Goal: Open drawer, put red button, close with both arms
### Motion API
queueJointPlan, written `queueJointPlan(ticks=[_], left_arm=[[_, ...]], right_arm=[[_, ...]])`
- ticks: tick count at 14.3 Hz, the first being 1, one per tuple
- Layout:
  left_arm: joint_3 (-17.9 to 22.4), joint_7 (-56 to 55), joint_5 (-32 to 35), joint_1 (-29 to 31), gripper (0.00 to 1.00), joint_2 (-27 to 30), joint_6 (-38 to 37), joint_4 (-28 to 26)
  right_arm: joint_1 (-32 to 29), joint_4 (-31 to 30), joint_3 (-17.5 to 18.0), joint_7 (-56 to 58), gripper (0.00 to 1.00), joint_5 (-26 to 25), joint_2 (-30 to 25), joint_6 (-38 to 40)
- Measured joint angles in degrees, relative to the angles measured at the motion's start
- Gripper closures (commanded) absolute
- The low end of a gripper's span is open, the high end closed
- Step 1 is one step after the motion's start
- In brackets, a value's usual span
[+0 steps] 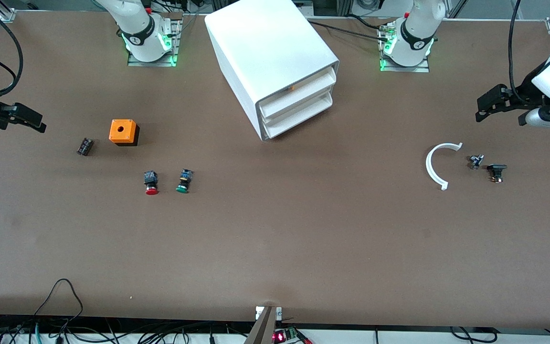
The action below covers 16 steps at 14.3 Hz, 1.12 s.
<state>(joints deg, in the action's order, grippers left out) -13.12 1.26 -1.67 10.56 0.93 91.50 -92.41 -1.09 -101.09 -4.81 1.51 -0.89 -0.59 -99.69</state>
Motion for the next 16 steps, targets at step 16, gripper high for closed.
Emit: queueJointPlan(ticks=[16], left_arm=[[-3.18, -0.03, 0.00, -0.31, 0.00, -1.21, 0.12, 0.20]], right_arm=[[0.00, 0.00, 0.00, 0.03, 0.00, -0.02, 0.00, 0.21]])
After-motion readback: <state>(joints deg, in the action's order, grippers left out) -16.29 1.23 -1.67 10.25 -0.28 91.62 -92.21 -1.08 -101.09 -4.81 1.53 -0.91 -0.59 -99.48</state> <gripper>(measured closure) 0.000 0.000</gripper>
